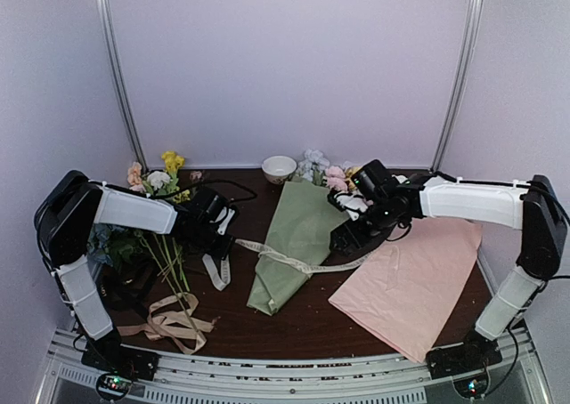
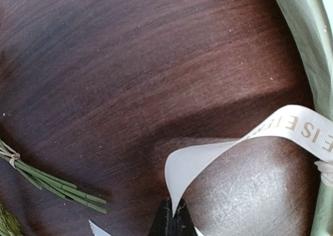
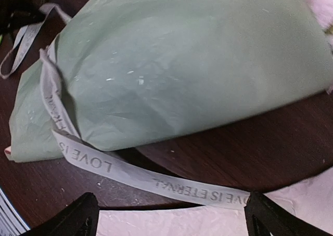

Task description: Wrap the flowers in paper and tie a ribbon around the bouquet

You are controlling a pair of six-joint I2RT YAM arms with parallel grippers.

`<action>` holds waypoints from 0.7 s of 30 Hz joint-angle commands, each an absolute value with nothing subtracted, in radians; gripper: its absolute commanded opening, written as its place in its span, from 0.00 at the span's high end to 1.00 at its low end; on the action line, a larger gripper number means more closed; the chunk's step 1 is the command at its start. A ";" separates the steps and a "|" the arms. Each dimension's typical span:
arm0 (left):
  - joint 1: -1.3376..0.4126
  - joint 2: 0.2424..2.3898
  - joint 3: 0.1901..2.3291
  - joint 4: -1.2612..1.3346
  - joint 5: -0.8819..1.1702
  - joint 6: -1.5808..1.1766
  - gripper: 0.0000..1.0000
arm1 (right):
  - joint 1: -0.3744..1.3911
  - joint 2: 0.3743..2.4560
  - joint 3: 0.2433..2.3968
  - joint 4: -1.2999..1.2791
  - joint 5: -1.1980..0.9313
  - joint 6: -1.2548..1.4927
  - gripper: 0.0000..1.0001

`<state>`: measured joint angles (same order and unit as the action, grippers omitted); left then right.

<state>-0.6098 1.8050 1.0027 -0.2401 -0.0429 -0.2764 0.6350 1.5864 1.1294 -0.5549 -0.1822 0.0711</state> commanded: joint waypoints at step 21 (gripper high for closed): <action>-0.611 1.747 1.022 -0.260 -0.058 -0.231 1.00 | 0.776 1.970 1.325 -0.609 -0.054 -0.240 0.63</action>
